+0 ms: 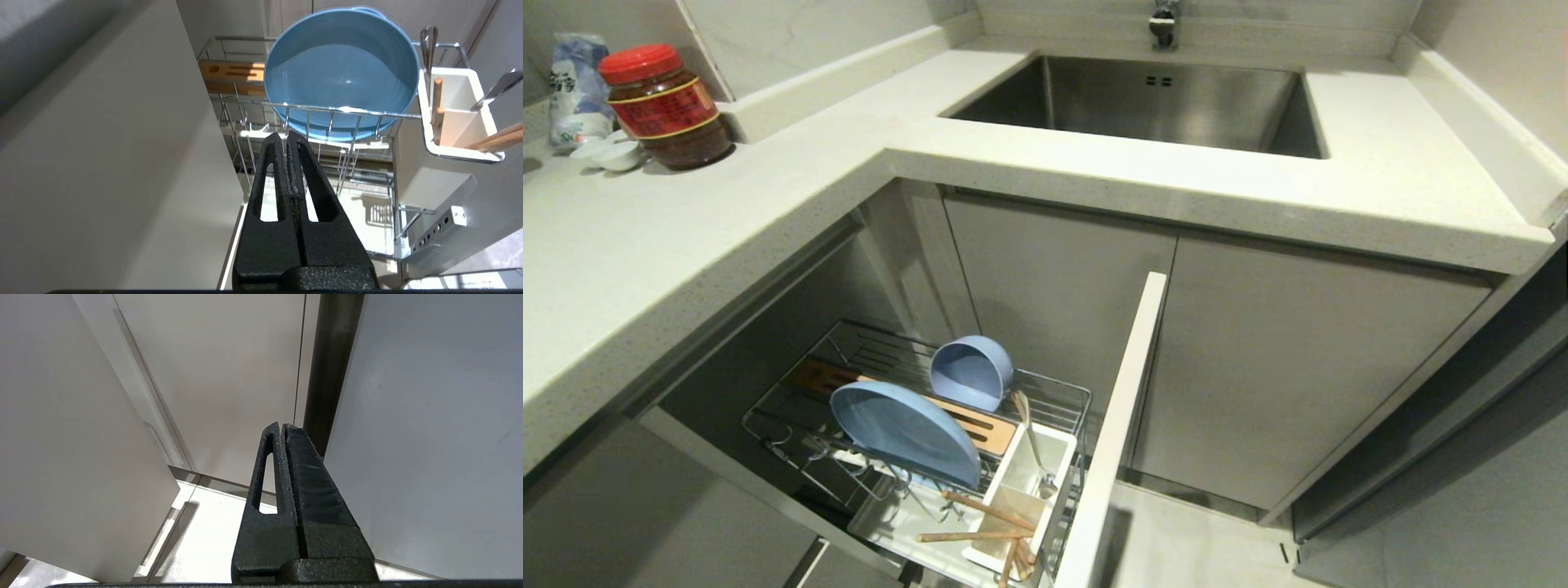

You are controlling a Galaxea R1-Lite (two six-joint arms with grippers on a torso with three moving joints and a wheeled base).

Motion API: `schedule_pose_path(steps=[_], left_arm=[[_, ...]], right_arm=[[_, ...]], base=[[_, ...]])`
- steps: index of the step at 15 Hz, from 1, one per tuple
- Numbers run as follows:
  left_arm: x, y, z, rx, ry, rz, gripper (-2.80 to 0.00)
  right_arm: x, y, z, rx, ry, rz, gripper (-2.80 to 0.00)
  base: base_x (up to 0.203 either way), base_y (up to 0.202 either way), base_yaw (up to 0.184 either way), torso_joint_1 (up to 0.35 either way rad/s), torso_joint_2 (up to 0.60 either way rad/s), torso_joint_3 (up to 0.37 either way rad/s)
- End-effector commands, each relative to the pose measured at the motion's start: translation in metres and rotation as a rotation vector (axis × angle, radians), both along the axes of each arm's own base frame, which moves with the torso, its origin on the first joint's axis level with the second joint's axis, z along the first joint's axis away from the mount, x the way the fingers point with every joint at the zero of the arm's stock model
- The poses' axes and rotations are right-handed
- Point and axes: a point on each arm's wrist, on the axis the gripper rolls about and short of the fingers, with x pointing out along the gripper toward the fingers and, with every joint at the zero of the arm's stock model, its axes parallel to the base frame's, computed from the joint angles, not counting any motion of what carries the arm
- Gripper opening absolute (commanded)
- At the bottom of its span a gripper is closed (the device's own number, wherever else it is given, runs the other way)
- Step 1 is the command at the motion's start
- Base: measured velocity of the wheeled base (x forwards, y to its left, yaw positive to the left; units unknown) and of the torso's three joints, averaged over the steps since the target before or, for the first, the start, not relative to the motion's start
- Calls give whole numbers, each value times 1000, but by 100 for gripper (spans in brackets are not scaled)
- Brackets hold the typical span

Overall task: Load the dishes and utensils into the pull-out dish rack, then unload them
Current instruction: Take the plate out of the cupboard

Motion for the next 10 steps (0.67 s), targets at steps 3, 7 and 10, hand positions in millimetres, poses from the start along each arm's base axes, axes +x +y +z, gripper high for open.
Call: schedule_pose_path(steps=[3,7,10], left_arm=[[-35,-1,84,8,-173,-21,-280],[-36,-1,192,-2,-205,34,-280],[-5,0,271,-63,-266,69,-280]], right_arm=[[2,0,-7,0,25,0,-280],[2,0,-7,0,24,0,-280],[2,0,-7,0,24,0,-280]], base=[[0,0,0,0,0,0],[0,0,0,0,0,0],[0,0,0,0,0,0]])
